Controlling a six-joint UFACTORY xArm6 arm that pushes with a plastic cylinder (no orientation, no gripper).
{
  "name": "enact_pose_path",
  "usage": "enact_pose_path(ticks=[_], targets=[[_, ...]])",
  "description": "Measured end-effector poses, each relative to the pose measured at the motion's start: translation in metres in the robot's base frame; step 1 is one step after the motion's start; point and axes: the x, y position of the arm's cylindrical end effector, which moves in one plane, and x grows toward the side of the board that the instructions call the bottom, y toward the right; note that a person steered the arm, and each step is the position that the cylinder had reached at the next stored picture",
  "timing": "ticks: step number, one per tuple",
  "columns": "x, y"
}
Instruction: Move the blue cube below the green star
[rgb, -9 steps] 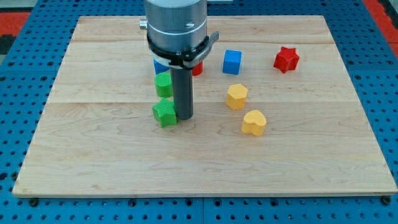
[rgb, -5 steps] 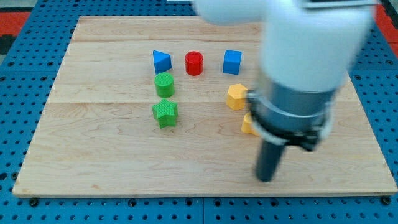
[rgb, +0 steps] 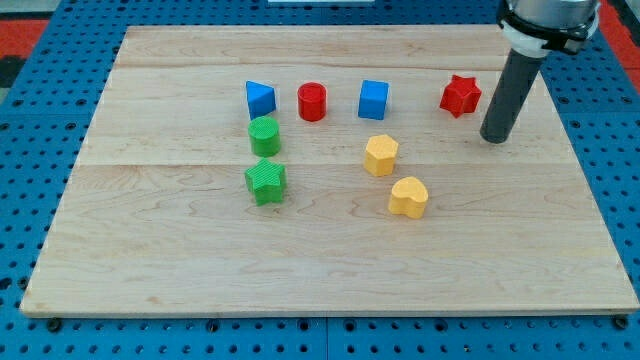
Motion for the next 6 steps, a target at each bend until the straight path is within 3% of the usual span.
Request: enact_pose_path(ticks=[2, 3, 6], targets=[[-0.013, -0.07], [-0.03, -0.076], [-0.121, -0.117]])
